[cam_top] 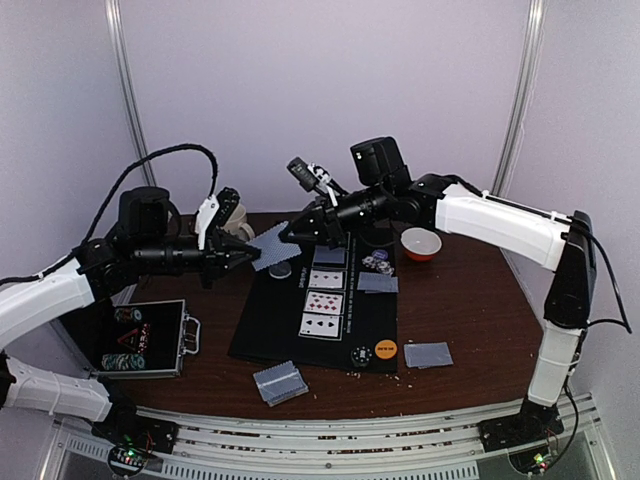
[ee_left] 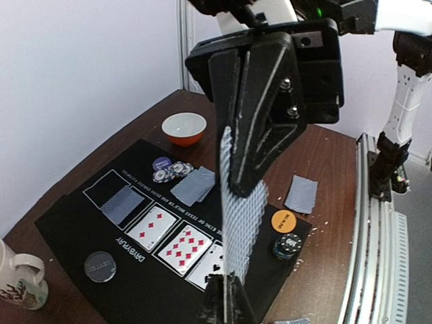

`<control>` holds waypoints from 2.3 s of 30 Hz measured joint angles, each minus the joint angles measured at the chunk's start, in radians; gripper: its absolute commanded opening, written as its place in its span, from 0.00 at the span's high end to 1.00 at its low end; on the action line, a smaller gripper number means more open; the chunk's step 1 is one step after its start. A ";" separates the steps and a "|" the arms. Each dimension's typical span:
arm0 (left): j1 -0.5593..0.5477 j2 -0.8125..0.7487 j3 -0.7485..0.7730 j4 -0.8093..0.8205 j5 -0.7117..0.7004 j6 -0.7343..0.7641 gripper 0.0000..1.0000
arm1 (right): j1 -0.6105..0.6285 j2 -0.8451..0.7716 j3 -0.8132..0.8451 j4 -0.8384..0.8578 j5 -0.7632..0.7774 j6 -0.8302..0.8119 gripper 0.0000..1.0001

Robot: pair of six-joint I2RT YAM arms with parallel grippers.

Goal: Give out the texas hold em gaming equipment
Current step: Pass from the left arm to the right, then place the poker card in the community card area.

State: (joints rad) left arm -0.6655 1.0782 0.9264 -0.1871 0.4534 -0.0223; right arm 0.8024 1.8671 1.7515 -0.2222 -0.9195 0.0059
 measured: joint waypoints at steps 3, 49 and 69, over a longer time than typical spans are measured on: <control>0.000 0.011 0.002 -0.002 -0.086 -0.013 0.07 | -0.018 0.011 0.002 0.002 0.035 0.056 1.00; 0.052 0.158 -0.010 -0.059 -0.592 0.005 0.02 | -0.401 0.929 0.663 0.070 0.390 0.719 1.00; 0.063 0.177 -0.010 -0.049 -0.566 0.005 0.02 | -0.401 0.930 0.718 -0.048 0.417 0.498 1.00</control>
State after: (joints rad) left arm -0.6022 1.2549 0.9161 -0.2359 -0.1127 -0.0174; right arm 0.4015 2.7972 2.4695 -0.2699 -0.5026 0.5037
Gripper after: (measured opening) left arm 0.983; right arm 0.010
